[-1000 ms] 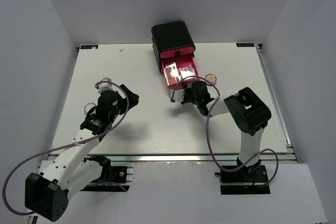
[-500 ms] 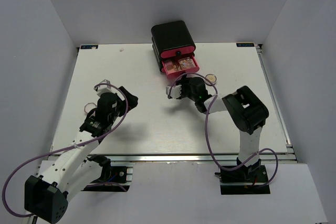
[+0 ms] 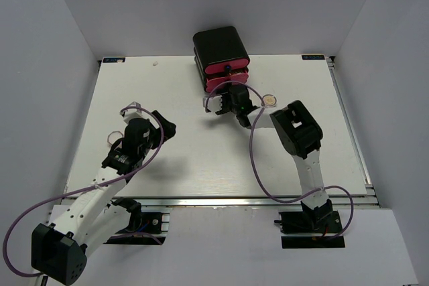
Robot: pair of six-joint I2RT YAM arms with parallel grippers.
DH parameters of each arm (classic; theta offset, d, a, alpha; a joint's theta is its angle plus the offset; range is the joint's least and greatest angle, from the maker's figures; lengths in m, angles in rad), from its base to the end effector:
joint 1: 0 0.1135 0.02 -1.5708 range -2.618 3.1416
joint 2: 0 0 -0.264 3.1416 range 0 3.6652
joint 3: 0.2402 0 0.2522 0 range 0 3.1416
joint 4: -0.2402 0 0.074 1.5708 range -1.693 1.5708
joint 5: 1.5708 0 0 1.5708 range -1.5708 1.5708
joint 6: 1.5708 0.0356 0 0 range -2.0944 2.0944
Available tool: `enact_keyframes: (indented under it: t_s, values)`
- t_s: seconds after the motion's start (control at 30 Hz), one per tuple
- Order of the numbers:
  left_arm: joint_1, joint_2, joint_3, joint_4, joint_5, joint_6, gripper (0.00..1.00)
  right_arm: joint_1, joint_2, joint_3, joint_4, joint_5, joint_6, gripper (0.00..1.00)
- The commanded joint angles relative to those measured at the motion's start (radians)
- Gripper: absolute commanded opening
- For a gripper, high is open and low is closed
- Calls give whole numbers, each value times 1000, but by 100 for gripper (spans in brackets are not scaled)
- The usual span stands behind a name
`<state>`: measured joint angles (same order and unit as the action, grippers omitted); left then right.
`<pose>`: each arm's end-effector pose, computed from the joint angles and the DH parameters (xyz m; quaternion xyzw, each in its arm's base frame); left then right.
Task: Organize the makeup
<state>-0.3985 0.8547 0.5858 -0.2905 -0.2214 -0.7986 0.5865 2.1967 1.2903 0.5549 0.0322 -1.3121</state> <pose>0.1790 -0.0669 0.2477 -0.2252 0.8415 -0.1914 0.4522 0.3969 0.2624 0.1339 -0.6611 0.4848 -0.2155 0.5306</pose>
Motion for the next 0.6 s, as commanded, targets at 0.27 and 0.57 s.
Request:
enact_keyframes:
  t_s: [0.27, 0.57]
  values:
    - [4, 10, 8, 5, -1, -4, 98, -4, 9, 77, 51, 18, -1, 85]
    - [4, 33, 17, 17, 4, 2, 98, -13, -175, -57, -191, -144, 198, 19]
